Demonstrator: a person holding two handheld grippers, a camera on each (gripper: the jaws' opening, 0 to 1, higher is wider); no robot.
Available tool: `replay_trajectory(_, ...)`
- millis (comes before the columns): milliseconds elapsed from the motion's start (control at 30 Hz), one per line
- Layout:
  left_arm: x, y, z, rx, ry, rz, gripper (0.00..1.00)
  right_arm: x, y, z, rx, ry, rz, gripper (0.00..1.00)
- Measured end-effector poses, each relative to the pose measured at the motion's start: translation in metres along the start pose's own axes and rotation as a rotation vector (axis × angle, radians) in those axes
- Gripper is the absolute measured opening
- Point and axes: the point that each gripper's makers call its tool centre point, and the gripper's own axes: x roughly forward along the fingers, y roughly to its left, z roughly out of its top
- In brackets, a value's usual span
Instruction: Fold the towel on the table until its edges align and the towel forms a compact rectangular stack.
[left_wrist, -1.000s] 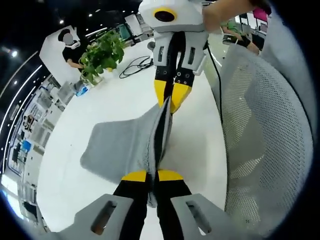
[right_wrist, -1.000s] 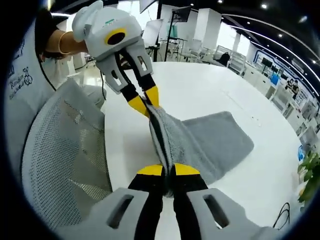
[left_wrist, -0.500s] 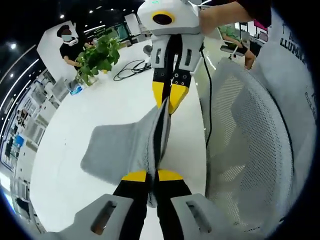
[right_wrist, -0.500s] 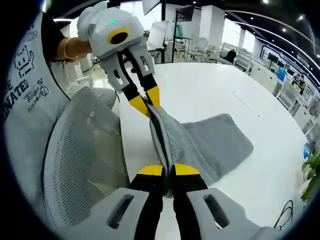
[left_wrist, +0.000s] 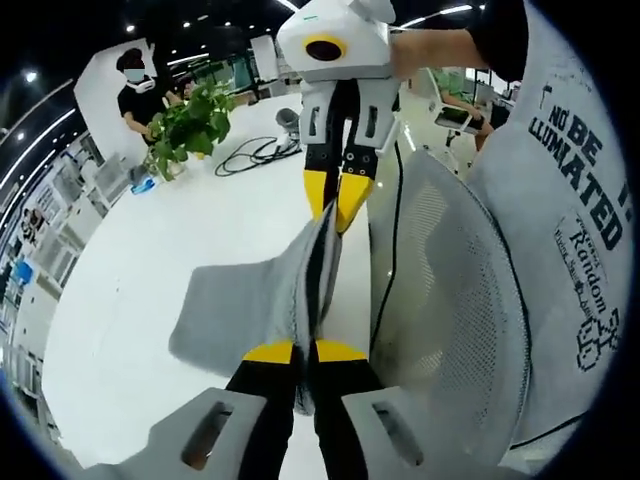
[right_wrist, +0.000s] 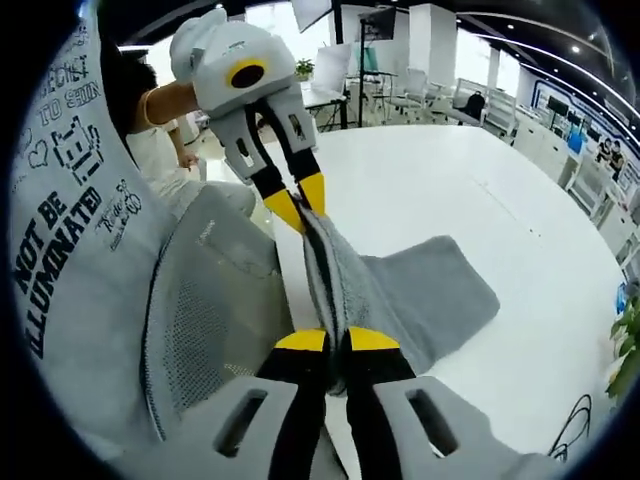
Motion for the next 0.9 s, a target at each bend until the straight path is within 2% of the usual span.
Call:
replay_trajectory(67,-0.003,-0.002,0.0,-0.003,-0.001,-0.005,0.04,-0.001,0.002,0.002,-0.045,0.003,-0.01,0.03)
replay_trajectory(367,-0.016,-0.018,0.003,0.0,0.012,-0.052,0.05,-0.007,0.022,0.005,0.01,0.003,0.049,0.03)
replay_trajectory(533,-0.017,-0.022,0.005,-0.006,-0.002,-0.07,0.04,-0.009,0.028,0.004,0.034,0.004,0.074,0.03)
replay_trajectory(733,-0.017,-0.02,0.006,-0.009,-0.007,-0.08,0.05,-0.011,0.024,0.006,0.046,0.002,0.076,0.03)
replay_trajectory(900,-0.016,-0.008,0.006,-0.03,-0.021,-0.073,0.05,-0.012,0.015,0.012,0.058,-0.011,0.06,0.03)
